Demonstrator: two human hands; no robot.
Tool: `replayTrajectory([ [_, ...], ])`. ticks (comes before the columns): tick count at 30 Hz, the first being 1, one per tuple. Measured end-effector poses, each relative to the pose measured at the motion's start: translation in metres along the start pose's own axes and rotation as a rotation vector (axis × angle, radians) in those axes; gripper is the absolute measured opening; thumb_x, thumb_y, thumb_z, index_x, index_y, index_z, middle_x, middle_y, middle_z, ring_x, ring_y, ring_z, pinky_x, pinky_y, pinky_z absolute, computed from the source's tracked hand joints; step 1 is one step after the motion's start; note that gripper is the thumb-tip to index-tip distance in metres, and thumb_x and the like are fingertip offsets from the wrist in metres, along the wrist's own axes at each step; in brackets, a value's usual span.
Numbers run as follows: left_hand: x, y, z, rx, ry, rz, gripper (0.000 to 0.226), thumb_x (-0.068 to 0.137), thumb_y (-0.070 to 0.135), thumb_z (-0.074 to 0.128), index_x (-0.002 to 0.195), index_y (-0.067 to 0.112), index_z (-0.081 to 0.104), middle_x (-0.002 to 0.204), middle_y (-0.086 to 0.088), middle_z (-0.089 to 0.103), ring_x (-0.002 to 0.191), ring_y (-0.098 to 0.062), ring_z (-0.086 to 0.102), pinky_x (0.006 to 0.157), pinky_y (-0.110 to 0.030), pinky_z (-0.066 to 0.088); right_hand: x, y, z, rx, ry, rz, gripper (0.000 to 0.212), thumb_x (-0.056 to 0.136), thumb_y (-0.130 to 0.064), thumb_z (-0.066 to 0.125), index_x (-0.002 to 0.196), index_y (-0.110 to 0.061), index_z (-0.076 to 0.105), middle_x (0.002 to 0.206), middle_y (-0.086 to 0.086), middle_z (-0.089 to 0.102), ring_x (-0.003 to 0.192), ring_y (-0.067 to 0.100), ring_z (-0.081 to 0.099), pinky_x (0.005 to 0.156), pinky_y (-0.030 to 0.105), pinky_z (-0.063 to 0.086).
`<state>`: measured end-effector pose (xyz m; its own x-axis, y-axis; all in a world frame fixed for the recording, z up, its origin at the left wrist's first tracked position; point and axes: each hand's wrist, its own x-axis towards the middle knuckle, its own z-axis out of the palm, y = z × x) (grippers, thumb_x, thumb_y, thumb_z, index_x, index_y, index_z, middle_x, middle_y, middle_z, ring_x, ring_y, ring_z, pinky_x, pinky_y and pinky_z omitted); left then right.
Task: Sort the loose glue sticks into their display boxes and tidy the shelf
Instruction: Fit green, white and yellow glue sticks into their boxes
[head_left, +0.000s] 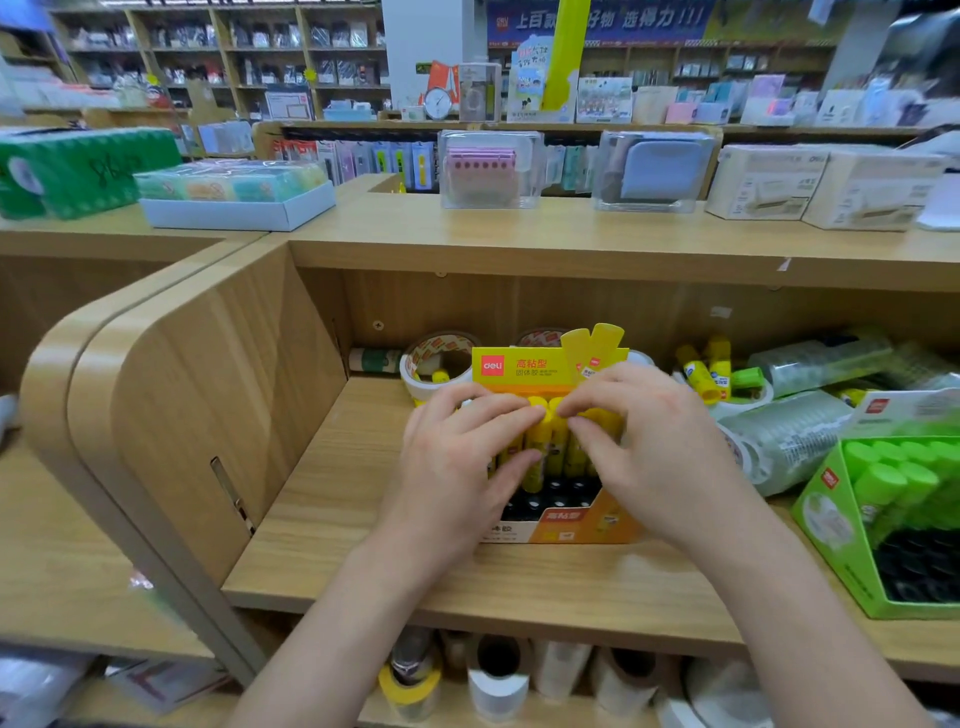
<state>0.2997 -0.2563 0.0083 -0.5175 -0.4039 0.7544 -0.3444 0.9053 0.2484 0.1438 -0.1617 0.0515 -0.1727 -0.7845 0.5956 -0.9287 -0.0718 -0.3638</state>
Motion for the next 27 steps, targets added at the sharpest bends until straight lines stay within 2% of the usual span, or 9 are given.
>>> replayTrajectory([
  [4,0.001,0.0,0.0,0.044,-0.045,0.017,0.036,0.086,0.037,0.056,0.115,0.019,0.068,0.115,0.009,0.067,0.111,-0.018,0.054,0.085,-0.045,0.05,-0.01,0.008,-0.011,0.096,0.118,0.153,0.022,0.089,-0.035,0.058,0.109,-0.03,0.065,0.106,-0.009,0.056,0.104,0.011,0.052,0.087,0.029,0.041],
  [9,0.004,0.002,-0.001,0.09,-0.057,0.027,0.028,0.088,0.033,0.058,0.107,0.017,0.07,0.112,0.008,0.069,0.11,-0.02,0.056,0.08,-0.044,0.053,-0.025,0.011,-0.013,0.433,-0.042,0.435,0.059,0.079,-0.054,0.056,0.135,-0.042,0.04,0.112,-0.029,0.048,0.11,-0.001,0.052,0.098,0.031,0.044],
  [10,0.006,0.004,-0.001,0.101,-0.059,0.03,0.025,0.088,0.032,0.059,0.105,0.016,0.07,0.11,0.008,0.069,0.108,-0.02,0.056,0.079,-0.044,0.053,-0.026,0.011,-0.012,0.447,-0.074,0.436,0.062,0.077,-0.056,0.053,0.136,-0.043,0.039,0.111,-0.032,0.048,0.109,-0.002,0.053,0.099,0.031,0.043],
  [13,0.01,0.008,-0.001,0.136,-0.058,0.035,0.019,0.087,0.029,0.063,0.098,0.015,0.069,0.106,0.007,0.07,0.103,-0.021,0.056,0.075,-0.043,0.053,-0.027,0.009,-0.014,0.396,-0.154,0.364,0.042,0.087,-0.054,0.051,0.128,-0.044,0.046,0.111,-0.034,0.059,0.11,-0.006,0.054,0.1,0.035,0.045],
  [15,0.009,0.008,-0.001,0.155,-0.073,0.024,0.018,0.085,0.03,0.063,0.097,0.017,0.067,0.107,0.007,0.068,0.103,-0.021,0.055,0.074,-0.043,0.053,-0.028,0.008,-0.014,0.334,-0.207,0.318,0.051,0.088,-0.06,0.044,0.135,-0.04,0.044,0.119,-0.026,0.061,0.116,-0.002,0.054,0.098,0.038,0.046],
  [17,0.006,0.007,0.001,0.156,-0.103,0.014,0.023,0.084,0.034,0.062,0.101,0.018,0.063,0.114,0.007,0.066,0.109,-0.021,0.053,0.078,-0.042,0.053,-0.029,0.008,-0.015,0.245,-0.223,0.294,0.052,0.089,-0.059,0.041,0.137,-0.039,0.043,0.12,-0.023,0.061,0.112,0.0,0.055,0.095,0.032,0.045],
  [20,0.002,0.007,0.001,0.138,-0.133,0.016,0.029,0.083,0.036,0.06,0.107,0.019,0.059,0.124,0.005,0.063,0.117,-0.021,0.052,0.084,-0.04,0.054,-0.03,0.003,-0.018,0.142,-0.208,0.287,0.047,0.092,-0.052,0.042,0.135,-0.034,0.047,0.108,-0.029,0.055,0.111,0.001,0.051,0.084,0.018,0.037],
  [24,0.001,0.004,-0.003,0.127,-0.094,0.012,0.031,0.077,0.019,0.078,0.105,0.015,0.065,0.117,0.004,0.067,0.111,-0.019,0.054,0.082,-0.035,0.054,-0.026,0.001,-0.021,-0.073,-0.239,0.214,0.051,0.085,-0.064,0.028,0.118,-0.035,0.054,0.083,-0.021,0.049,0.097,0.009,0.047,0.083,0.037,0.036],
  [27,-0.003,-0.001,-0.011,0.112,-0.071,-0.002,0.033,0.076,0.017,0.078,0.108,0.016,0.067,0.114,0.005,0.069,0.108,-0.018,0.055,0.083,-0.031,0.05,-0.024,-0.002,-0.019,0.026,-0.245,0.185,0.057,0.082,-0.07,0.03,0.121,-0.037,0.055,0.067,-0.023,0.047,0.077,0.002,0.046,0.071,0.026,0.04],
])
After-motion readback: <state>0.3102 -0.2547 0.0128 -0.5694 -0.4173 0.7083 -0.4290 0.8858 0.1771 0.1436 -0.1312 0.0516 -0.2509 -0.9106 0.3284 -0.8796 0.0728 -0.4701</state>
